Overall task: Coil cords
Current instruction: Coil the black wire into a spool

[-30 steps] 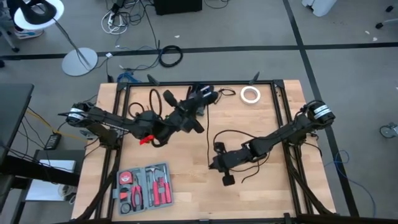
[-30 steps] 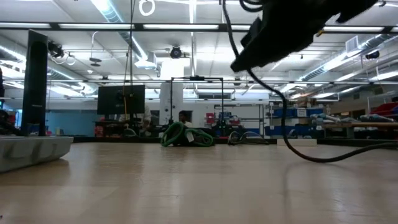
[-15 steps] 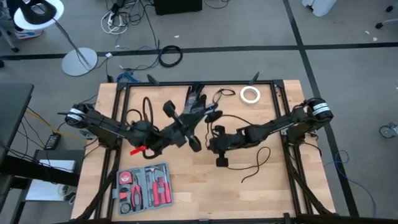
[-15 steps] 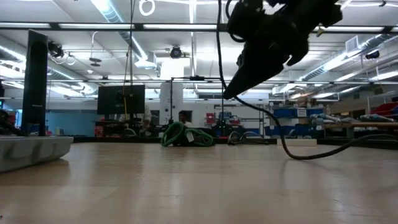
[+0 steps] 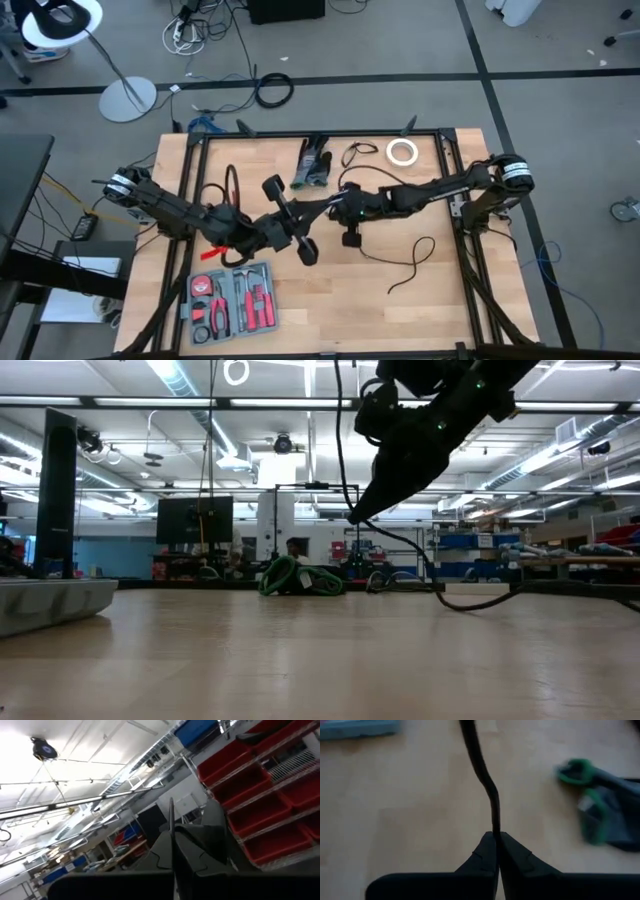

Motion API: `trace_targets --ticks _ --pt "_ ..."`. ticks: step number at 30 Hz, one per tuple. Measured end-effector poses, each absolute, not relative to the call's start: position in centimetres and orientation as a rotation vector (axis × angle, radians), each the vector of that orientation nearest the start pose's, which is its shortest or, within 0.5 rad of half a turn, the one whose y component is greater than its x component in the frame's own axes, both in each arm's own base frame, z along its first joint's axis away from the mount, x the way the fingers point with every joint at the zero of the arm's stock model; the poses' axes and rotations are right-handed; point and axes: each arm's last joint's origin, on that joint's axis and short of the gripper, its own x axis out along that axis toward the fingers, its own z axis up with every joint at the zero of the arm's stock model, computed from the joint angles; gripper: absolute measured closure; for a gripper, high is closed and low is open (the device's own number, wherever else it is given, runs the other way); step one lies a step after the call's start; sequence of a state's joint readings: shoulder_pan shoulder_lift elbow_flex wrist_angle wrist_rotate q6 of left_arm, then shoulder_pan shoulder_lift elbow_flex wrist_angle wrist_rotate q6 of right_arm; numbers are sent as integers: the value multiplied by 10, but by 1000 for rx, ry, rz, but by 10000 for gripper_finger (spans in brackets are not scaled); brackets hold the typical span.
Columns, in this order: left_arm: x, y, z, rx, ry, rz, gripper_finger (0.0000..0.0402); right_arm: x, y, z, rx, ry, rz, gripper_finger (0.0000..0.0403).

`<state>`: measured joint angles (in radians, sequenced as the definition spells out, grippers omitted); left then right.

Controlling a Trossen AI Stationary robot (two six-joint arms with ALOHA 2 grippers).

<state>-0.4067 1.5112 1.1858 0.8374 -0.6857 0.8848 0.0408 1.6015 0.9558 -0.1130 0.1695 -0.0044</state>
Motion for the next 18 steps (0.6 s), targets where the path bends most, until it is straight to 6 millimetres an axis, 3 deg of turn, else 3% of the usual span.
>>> trace_targets --ticks 8,18 --pt "311 -124 384 662 -143 522 402 290 -19 239 -77 811 -309 401" --pt "304 -128 381 728 -22 542 402 218 -21 295 -75 744 -556 401"
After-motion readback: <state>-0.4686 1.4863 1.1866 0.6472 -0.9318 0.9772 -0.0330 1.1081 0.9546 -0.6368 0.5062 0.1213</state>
